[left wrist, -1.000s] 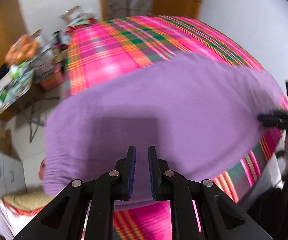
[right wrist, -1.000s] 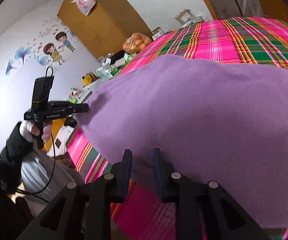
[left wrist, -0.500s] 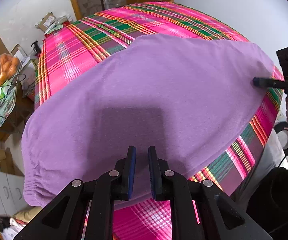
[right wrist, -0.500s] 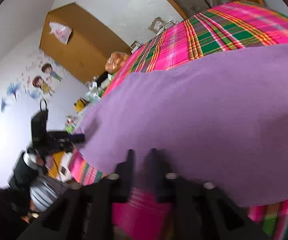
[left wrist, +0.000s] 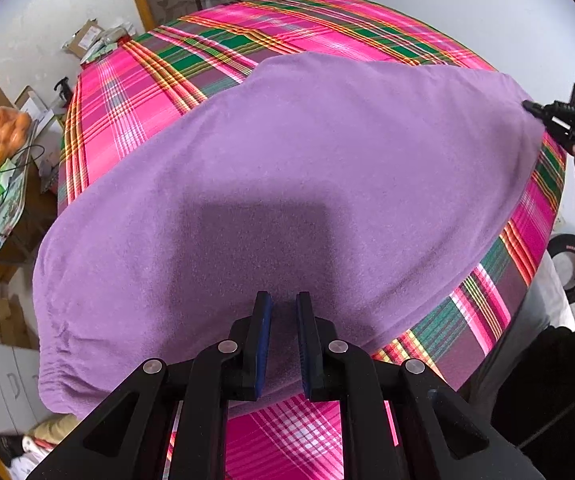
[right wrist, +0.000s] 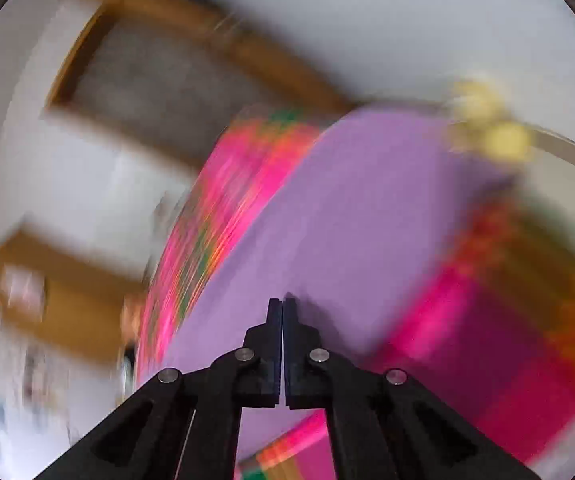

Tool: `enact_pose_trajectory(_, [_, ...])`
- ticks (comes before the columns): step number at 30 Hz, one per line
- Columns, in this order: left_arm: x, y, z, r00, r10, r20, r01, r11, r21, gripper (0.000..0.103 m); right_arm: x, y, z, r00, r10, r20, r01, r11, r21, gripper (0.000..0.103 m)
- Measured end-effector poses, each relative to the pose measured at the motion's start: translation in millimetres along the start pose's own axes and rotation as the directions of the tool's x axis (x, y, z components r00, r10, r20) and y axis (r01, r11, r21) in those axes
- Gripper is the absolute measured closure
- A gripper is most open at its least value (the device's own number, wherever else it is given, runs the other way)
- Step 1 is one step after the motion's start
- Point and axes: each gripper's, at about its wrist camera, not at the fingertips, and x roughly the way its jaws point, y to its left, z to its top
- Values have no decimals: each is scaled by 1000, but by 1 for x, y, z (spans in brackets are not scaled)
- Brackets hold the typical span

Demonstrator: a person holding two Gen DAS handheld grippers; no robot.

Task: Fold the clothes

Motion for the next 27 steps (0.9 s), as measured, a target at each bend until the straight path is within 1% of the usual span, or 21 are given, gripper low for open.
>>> enact_pose_trajectory(1, [0,0,-1,1000,-2,-1,2,1000,0,90,-11,-8,6,997,-43,59,40,998,51,100])
enact_pose_trajectory(3, [0,1,-1,1000,-5,-2,5,1000,-2,90,-16,0,5,995,-65,80,62,997,40,91])
enact_pose_trajectory(4, [0,1,0,1000,-6,-3,6,1000,-4,90,-18,4,5,993,-75,90,73,997,32,82])
enact_pose_trajectory(5, [0,1,0,1000,-7,-4,7,1000,-4,90,-12,14,0,996,-56,67,56,998,2,79])
enact_pose_trajectory(6, [0,1,1,1000,-7,-5,7,1000,-4,90,2,29,-9,1000,-10,6,10,999,-45,79])
enact_pose_trajectory(7, [1,1,1,1000,-5,-5,5,1000,-3,90,12,39,-14,999,15,-37,-18,997,-77,79])
enact_pose_trajectory(10, [0,0,1,1000,-1,-6,1,1000,-3,90,36,66,-25,992,40,-122,-65,976,-210,79])
enact_pose_trajectory(12, [0,1,0,1000,0,-6,0,1000,-5,90,45,62,-19,993,6,-116,-29,980,-196,79])
enact_pose_trajectory(13, [0,1,-1,1000,0,-6,0,1000,-7,90,50,59,-15,994,-12,-112,-10,982,-188,87])
enact_pose_trajectory(14, [0,2,-1,1000,-1,-6,1,1000,-11,90,48,52,-10,995,-13,-99,-2,990,-143,98])
enact_pose_trajectory(15, [0,4,-2,1000,-1,-5,1,1000,-17,90,46,44,-5,996,-14,-86,5,995,-96,100])
enact_pose_trajectory(16, [-1,5,-3,1000,-1,-4,1,1000,-22,90,44,36,0,997,-15,-73,12,999,-48,100])
enact_pose_trajectory(17, [-2,7,-3,1000,3,0,-3,1000,-28,90,40,37,1,998,-44,-49,41,997,-61,96])
enact_pose_trajectory(18, [-2,9,-4,1000,7,4,-7,999,-34,90,36,42,-1,997,-67,-25,64,993,-103,93])
enact_pose_trajectory(19, [-4,14,-5,1000,17,10,-17,999,-47,90,41,51,-9,998,-34,-56,26,990,-141,81])
enact_pose_trajectory(20, [-5,18,-6,1000,24,14,-23,998,-62,90,46,60,-19,996,2,-91,-18,984,-176,77])
enact_pose_trajectory(22, [-6,27,-10,999,33,17,-31,994,-104,90,56,79,-37,984,69,-164,-108,964,-242,77])
enact_pose_trajectory(23, [-7,32,-12,999,36,18,-34,992,-123,90,69,94,-54,964,118,-238,-185,940,-287,77])
enact_pose_trajectory(24, [-8,34,-15,999,33,18,-30,991,-132,90,78,107,-69,947,142,-289,-238,914,-329,77])
enact_pose_trajectory(26, [-10,38,-21,1000,26,17,-23,989,-147,90,90,134,-102,910,162,-381,-333,834,-440,77])
enact_pose_trajectory(27, [-10,35,-23,1000,25,16,-23,990,-137,90,94,144,-117,896,158,-414,-363,796,-483,77])
